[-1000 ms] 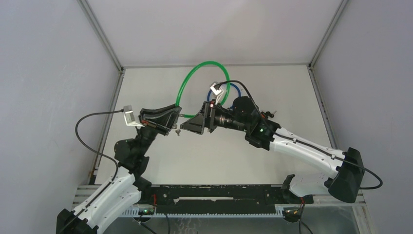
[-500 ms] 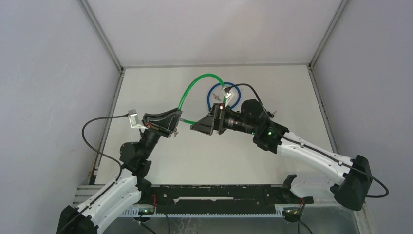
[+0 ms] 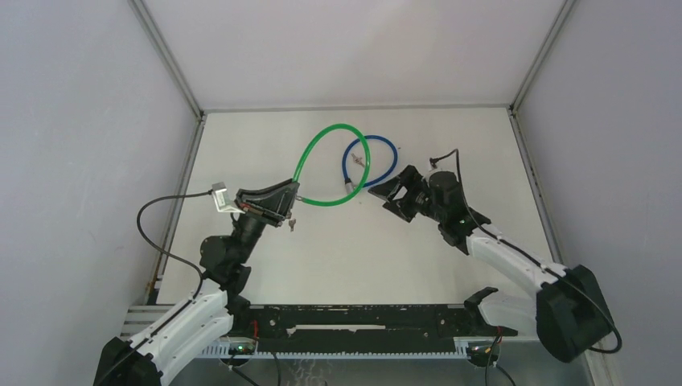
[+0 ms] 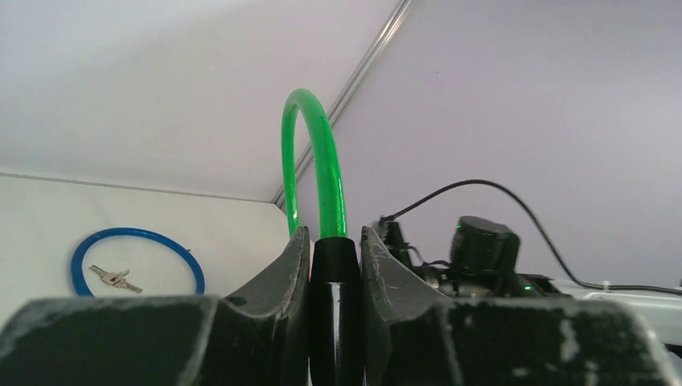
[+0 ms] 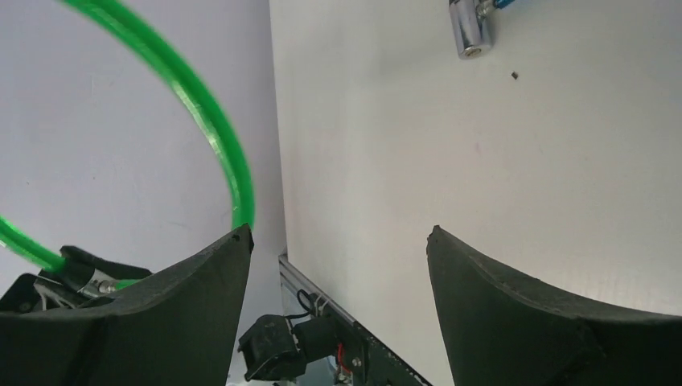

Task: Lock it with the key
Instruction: Lock the lock.

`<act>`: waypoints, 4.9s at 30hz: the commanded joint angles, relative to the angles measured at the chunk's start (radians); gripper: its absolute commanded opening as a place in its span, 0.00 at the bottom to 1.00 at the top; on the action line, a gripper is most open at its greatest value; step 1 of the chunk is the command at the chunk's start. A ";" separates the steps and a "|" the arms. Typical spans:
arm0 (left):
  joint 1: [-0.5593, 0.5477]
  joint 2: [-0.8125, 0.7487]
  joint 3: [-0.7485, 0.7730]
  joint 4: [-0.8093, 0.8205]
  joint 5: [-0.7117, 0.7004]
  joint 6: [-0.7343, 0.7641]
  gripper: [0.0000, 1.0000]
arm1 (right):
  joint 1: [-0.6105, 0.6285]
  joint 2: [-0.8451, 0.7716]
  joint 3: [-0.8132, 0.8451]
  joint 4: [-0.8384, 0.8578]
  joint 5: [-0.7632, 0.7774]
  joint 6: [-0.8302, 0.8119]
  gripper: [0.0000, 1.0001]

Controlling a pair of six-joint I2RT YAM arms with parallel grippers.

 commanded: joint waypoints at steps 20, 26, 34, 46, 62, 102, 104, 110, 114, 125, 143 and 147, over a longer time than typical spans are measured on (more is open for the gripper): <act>0.007 0.006 -0.060 0.180 -0.071 -0.113 0.00 | -0.084 0.262 0.099 0.452 -0.335 -0.051 0.85; 0.007 0.024 -0.081 0.229 -0.084 -0.151 0.00 | -0.110 0.234 0.099 0.366 -0.322 -0.100 0.86; 0.007 0.087 -0.091 0.321 -0.090 -0.196 0.00 | -0.132 0.141 0.099 0.296 -0.347 -0.126 0.89; 0.007 0.145 -0.100 0.378 -0.086 -0.231 0.00 | -0.082 -0.020 0.207 0.043 -0.060 -0.158 0.91; 0.008 0.145 -0.095 0.376 -0.071 -0.228 0.00 | 0.236 0.367 0.585 0.072 0.042 0.031 0.88; 0.013 -0.112 0.063 -0.405 -0.062 -0.013 0.07 | 0.274 0.564 0.922 -0.404 0.117 -0.121 0.00; 0.013 -0.116 0.135 -0.614 -0.043 0.046 0.18 | 0.278 0.582 0.995 -0.500 0.153 -0.184 0.00; 0.010 -0.003 0.308 -0.873 0.052 0.125 0.64 | 0.321 0.608 1.118 -0.723 0.363 -0.303 0.00; 0.000 0.080 0.385 -0.939 0.111 0.168 0.77 | 0.338 0.607 1.139 -0.786 0.444 -0.343 0.00; -0.118 0.219 0.502 -1.023 0.084 0.269 1.00 | 0.336 0.604 1.169 -0.806 0.455 -0.400 0.00; -0.228 0.409 0.550 -0.893 -0.017 0.194 0.78 | 0.345 0.602 1.191 -0.831 0.469 -0.433 0.00; -0.244 0.434 0.571 -0.891 -0.025 0.195 0.69 | 0.346 0.602 1.193 -0.832 0.469 -0.435 0.00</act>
